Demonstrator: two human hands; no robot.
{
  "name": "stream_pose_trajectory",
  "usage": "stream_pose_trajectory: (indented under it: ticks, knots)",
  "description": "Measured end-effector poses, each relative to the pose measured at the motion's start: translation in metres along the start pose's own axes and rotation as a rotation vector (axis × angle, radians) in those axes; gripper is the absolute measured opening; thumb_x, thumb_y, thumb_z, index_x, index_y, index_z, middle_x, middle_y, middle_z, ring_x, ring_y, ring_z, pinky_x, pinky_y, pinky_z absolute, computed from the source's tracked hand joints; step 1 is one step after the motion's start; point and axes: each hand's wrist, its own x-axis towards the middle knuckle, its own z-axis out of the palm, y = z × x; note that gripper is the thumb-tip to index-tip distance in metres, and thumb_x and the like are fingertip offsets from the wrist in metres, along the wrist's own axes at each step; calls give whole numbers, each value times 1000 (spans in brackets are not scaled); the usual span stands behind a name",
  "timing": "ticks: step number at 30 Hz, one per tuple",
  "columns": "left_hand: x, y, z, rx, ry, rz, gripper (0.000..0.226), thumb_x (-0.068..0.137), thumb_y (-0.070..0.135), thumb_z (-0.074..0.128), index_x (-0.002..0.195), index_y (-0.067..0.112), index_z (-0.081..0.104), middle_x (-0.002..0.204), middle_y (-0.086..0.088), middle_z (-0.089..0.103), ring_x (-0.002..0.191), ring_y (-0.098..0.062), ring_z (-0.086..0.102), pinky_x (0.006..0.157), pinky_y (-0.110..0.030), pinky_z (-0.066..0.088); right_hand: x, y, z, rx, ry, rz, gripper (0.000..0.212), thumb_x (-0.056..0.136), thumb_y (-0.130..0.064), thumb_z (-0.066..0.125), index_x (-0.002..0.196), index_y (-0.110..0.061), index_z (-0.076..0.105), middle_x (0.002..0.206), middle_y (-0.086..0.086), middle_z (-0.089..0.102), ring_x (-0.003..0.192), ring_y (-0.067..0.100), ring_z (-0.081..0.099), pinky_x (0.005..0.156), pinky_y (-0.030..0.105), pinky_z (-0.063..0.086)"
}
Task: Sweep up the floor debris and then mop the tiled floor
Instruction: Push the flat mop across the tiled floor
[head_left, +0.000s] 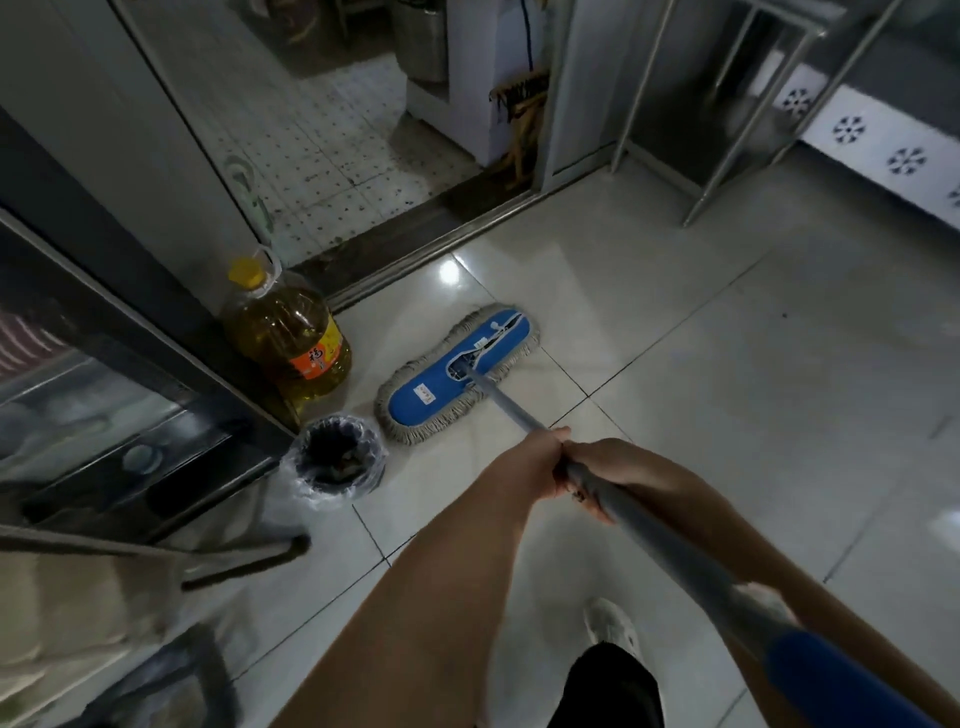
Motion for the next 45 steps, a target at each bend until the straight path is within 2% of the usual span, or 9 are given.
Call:
stream_pose_trajectory:
  ticks: [4, 9, 14, 19, 23, 30, 35, 42, 45]
  knots:
    - [-17, -21, -12, 121, -40, -26, 23, 97, 23, 48, 94, 0, 47, 75, -8, 51, 62, -16, 52, 55, -23, 44, -29, 20, 17, 136, -33, 14, 47, 99, -38, 39, 64, -7, 43, 30, 3, 40, 18, 10, 33, 29, 8, 30]
    - [-36, -54, -15, 213, -66, -36, 25, 99, 23, 44, 82, 4, 45, 67, -6, 51, 54, -15, 51, 37, -19, 41, -54, 56, 29, 201, -14, 100, 49, 97, -44, 41, 62, -9, 45, 31, 0, 41, 19, 9, 34, 29, 7, 28]
    - [-50, -90, -19, 278, -82, -34, 23, 100, 23, 40, 84, 7, 40, 66, -5, 47, 39, -12, 51, 36, -18, 40, -59, 94, 44, 145, 22, 135, 54, 97, -48, 31, 58, -12, 37, 26, 0, 34, 15, 10, 28, 30, 3, 24]
    - [-69, -129, -23, 263, -95, -49, 21, 100, 22, 40, 86, 7, 41, 68, -5, 47, 57, -15, 50, 51, -23, 42, -61, 131, 59, 39, 43, 177, 58, 97, -51, 27, 55, -12, 35, 25, 1, 32, 15, 10, 28, 33, 5, 27]
    - [-83, -163, -18, 272, -89, -14, 22, 100, 20, 40, 83, 6, 41, 67, -6, 48, 57, -14, 50, 51, -23, 43, -74, 164, 62, 11, 49, 151, 58, 99, -46, 27, 53, -11, 34, 25, 2, 31, 15, 11, 26, 31, 7, 21]
    - [-102, -229, 2, 348, -90, -10, 30, 101, 22, 36, 75, 7, 41, 59, -6, 47, 35, -11, 51, 39, -20, 41, -107, 241, 53, 175, 43, 60, 46, 100, -29, 35, 57, -11, 38, 38, 0, 36, 16, 7, 26, 28, 8, 18]
    - [-110, -273, 13, 343, -97, -1, 30, 101, 21, 35, 75, 7, 43, 61, -6, 49, 51, -13, 49, 44, -20, 42, -124, 286, 46, 214, 52, 54, 44, 100, -25, 36, 59, -9, 40, 57, 0, 36, 15, 6, 27, 27, 7, 19]
    - [-127, -311, 16, 371, -71, 20, 32, 101, 21, 33, 74, 8, 43, 64, -6, 47, 54, -13, 46, 43, -20, 39, -128, 327, 48, 135, 9, 22, 44, 99, -24, 33, 58, -10, 40, 27, -1, 37, 16, 7, 30, 27, 5, 21]
    - [-140, -315, 18, 417, -84, 41, 31, 100, 16, 32, 72, 7, 42, 58, -6, 47, 49, -12, 47, 40, -18, 39, -131, 338, 45, 294, -72, -86, 43, 101, -21, 32, 62, -9, 44, 26, 0, 40, 16, 6, 34, 24, 8, 25]
